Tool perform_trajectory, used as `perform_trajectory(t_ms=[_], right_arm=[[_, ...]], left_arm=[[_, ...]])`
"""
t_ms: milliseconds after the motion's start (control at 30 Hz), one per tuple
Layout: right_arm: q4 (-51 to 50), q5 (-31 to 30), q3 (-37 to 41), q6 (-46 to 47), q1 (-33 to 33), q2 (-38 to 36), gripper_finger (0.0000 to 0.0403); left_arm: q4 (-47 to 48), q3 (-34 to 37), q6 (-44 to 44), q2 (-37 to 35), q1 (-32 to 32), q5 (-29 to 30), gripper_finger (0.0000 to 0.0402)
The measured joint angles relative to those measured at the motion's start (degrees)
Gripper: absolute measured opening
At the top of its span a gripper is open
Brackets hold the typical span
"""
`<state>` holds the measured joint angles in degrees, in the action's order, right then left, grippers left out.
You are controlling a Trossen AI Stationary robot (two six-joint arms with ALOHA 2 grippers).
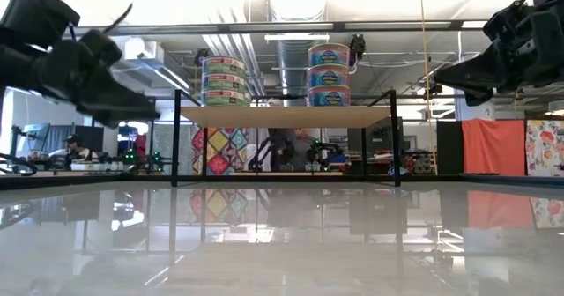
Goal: Stack canned seafood by type on shelf
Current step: Return to Home Position
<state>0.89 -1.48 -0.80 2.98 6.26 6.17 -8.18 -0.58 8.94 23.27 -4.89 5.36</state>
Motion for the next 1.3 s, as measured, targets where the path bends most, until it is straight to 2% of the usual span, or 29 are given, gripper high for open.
perform_trajectory(t_ms=[100, 400, 533, 1300], right_arm=[[-0.02, 0.0, 0.02, 0.0, 0.0, -0.01, 0.0038], [-0.09, 0.0, 0.02, 0.0, 0.0, -0.01, 0.0038], [-0.11, 0.0, 0.02, -0.01, 0.0, -0.01, 0.0038], [-0.15, 0.0, 0.02, -0.02, 0.0, -0.01, 0.0038]], left_arm=[[3.22, 0.0, 0.85, -2.91, 0.02, 0.66, 0.0192], [4.44, 0.0, -3.8, -9.42, 0.07, 3.44, 0.0168], [5.59, 0.0, -8.8, -8.92, 0.07, 3.57, 0.0168], [4.66, -2.34, -8.44, -4.56, 0.07, 3.59, 0.0167]])
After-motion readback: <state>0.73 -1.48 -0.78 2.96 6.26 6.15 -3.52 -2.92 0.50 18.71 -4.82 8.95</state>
